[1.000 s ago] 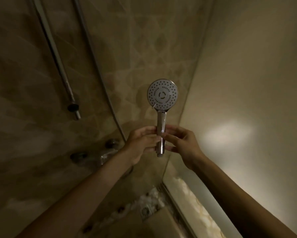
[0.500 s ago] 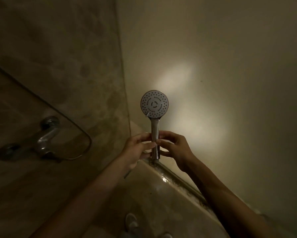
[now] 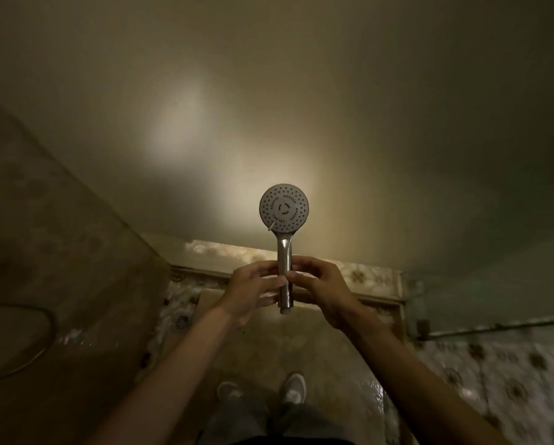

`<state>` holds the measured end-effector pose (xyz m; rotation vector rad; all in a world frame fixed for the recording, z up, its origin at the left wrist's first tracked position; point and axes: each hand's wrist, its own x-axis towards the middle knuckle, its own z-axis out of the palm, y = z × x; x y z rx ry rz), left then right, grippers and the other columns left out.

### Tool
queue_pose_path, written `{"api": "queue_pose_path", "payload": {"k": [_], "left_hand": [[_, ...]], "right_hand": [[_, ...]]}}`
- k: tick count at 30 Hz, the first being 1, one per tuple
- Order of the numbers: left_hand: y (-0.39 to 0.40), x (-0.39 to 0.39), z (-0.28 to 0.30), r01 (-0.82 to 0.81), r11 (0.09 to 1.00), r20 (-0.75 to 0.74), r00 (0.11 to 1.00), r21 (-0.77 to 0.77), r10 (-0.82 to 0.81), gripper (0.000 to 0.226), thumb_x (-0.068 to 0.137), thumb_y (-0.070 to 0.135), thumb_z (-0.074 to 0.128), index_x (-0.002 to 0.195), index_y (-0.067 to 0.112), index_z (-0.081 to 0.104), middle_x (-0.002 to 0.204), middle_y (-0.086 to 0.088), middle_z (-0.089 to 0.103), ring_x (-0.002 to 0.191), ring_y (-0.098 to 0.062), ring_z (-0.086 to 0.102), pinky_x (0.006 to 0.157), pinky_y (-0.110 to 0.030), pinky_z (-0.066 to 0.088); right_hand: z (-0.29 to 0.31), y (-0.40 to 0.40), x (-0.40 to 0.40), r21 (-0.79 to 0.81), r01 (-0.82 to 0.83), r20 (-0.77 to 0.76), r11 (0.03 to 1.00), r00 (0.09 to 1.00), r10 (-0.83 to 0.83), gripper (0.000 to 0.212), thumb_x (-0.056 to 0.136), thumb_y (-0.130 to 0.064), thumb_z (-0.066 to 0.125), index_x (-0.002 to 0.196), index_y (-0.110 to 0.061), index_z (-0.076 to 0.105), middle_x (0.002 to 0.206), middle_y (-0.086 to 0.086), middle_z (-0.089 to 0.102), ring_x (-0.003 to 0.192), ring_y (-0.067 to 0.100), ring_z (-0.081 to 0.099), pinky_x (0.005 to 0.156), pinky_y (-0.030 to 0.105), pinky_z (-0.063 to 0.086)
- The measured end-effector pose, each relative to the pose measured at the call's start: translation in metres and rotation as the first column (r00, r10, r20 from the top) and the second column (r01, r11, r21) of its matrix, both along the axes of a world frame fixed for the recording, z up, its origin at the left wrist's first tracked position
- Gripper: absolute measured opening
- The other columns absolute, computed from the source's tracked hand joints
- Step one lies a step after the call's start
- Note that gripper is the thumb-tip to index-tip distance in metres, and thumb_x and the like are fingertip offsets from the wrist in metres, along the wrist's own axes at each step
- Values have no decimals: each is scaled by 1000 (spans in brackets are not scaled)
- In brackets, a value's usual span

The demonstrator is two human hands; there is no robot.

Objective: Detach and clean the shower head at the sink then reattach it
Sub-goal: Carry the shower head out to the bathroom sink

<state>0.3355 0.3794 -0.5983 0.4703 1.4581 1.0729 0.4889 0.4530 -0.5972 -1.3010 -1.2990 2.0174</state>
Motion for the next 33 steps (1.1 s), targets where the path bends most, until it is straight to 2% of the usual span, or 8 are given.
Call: {"api": "queue_pose_path", "payload": {"k": [5, 9, 12, 16, 21, 26, 30, 33], "left_hand": [[27, 59, -12, 184, 982, 52, 982, -36, -182, 32, 88, 5, 71, 118, 18, 72, 111, -2, 77, 95, -18, 76, 63, -26, 60], [49, 95, -21, 353, 932, 60, 935, -81, -349, 33, 87, 7, 73, 117, 20, 72, 111, 1, 78, 103, -22, 73, 84, -44, 58], [64, 118, -25, 452, 885, 89, 891, -107, -445, 36, 84, 5, 75, 118, 17, 71, 112, -2, 77, 106, -25, 72, 89, -49, 57], [81, 164, -23, 621, 776, 86, 783, -111, -615, 41, 82, 6, 77, 120, 19, 70, 111, 2, 78, 109, -22, 70, 93, -48, 53], [82, 229, -23, 777, 621, 148, 630, -109, -762, 40, 86, 3, 72, 124, 17, 68, 117, -3, 76, 114, -28, 68, 102, -54, 50], [74, 311, -27, 891, 440, 173, 454, -115, -874, 39, 86, 6, 73, 123, 18, 68, 120, -4, 75, 104, -20, 72, 86, -38, 56], [68, 389, -30, 940, 319, 174, 336, -119, -925, 40, 86, 6, 73, 125, 16, 66, 116, 0, 76, 96, -12, 74, 69, -27, 56], [67, 455, -33, 966, 232, 189, 250, -114, -950, 35, 88, 3, 70, 120, 17, 69, 108, 2, 79, 89, -12, 76, 66, -27, 57]], "right_hand": [[-12, -5, 70, -80, 219, 3, 973, 976, -219, 24, 93, -2, 72, 114, -13, 75, 112, 9, 78, 98, 26, 77, 74, 36, 64], [-14, -13, 109, -104, 393, 11, 914, 919, -394, 29, 92, -2, 73, 120, -9, 72, 117, 16, 75, 99, 25, 76, 71, 33, 63], [-13, -23, 132, -114, 519, 32, 847, 854, -519, 33, 92, -3, 73, 124, -8, 70, 124, 22, 70, 107, 31, 74, 75, 35, 64], [-14, -42, 172, -130, 668, 21, 732, 740, -672, 36, 92, -4, 73, 127, -10, 69, 124, 16, 72, 112, 32, 72, 80, 38, 63], [-13, -70, 222, -133, 827, 37, 547, 555, -831, 31, 90, -1, 74, 118, -14, 73, 115, 10, 74, 94, 18, 75, 70, 30, 63], [-14, -108, 284, -136, 918, 37, 372, 380, -924, 29, 91, 0, 74, 116, -13, 75, 122, 16, 72, 101, 24, 74, 78, 36, 64], [-20, -132, 344, -130, 966, 54, 223, 232, -971, 29, 90, -3, 76, 115, -16, 75, 119, 11, 75, 103, 26, 76, 85, 43, 64], [-26, -141, 400, -136, 983, 50, 121, 129, -990, 27, 90, -2, 76, 111, -18, 75, 114, 9, 76, 91, 19, 78, 76, 36, 65]]}}
